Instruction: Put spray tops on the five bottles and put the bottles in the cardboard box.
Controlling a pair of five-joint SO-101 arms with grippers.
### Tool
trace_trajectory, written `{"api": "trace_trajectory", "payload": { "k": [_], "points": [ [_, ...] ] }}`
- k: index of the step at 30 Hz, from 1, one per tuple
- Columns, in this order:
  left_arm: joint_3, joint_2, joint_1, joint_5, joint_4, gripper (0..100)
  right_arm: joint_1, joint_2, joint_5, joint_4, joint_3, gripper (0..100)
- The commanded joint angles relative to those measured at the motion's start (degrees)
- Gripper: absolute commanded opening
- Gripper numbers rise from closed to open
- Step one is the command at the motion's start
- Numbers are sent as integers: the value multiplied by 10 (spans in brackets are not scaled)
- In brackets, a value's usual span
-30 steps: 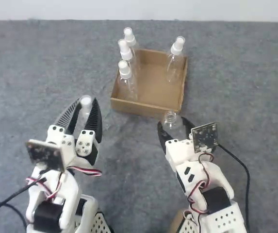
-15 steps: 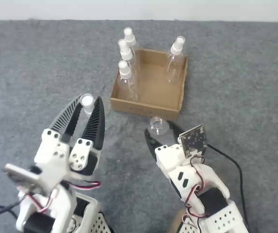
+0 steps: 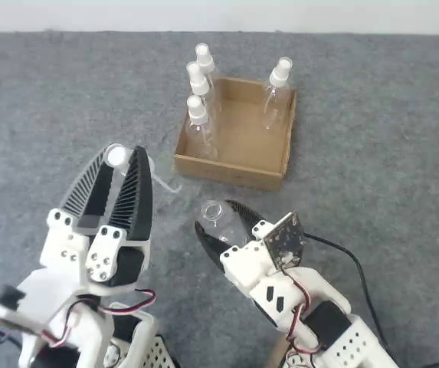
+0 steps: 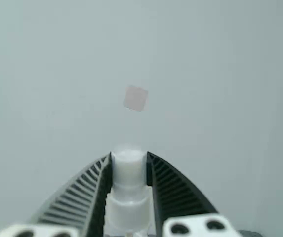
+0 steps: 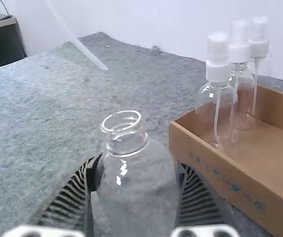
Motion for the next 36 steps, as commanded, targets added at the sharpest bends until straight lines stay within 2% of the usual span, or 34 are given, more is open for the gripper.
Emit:
{"api": "trace_trajectory", "payload": {
  "k": [1, 7, 36],
  "points": [
    [-36, -8, 22, 45, -15, 13, -9, -8, 4, -16, 13, 27],
    [-37, -8, 82, 44, 11, 13, -9, -10, 4, -16, 13, 27],
    [50, -8, 81, 27, 10, 14, -10, -11, 7, -16, 13, 27]
  ]
}}
